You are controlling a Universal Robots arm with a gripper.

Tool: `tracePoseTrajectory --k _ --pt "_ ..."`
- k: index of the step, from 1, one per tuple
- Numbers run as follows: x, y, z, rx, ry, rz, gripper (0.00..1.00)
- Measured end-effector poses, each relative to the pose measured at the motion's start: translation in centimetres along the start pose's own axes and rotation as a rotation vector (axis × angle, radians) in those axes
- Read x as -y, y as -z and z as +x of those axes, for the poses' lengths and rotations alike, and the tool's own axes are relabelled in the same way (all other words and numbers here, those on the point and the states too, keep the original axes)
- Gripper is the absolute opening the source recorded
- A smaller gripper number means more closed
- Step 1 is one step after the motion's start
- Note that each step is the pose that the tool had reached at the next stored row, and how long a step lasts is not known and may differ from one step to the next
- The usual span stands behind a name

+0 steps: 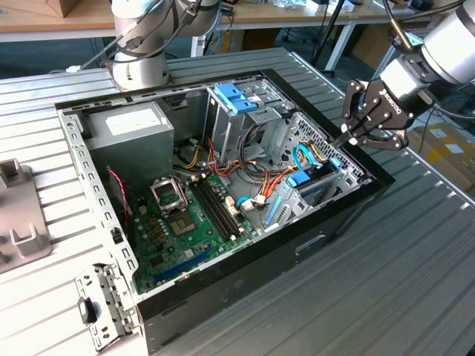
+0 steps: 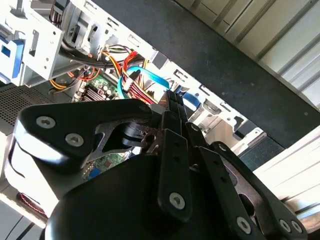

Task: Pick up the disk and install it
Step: 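Insert the first disk wire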

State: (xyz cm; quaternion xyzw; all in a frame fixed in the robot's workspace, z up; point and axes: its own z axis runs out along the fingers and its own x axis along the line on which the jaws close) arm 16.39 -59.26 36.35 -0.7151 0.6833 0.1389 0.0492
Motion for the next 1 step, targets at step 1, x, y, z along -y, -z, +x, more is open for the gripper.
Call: tracePoseTrajectory --k 1 --pt "0.0 0.0 0.0 0.0 0.0 0.0 0.11"
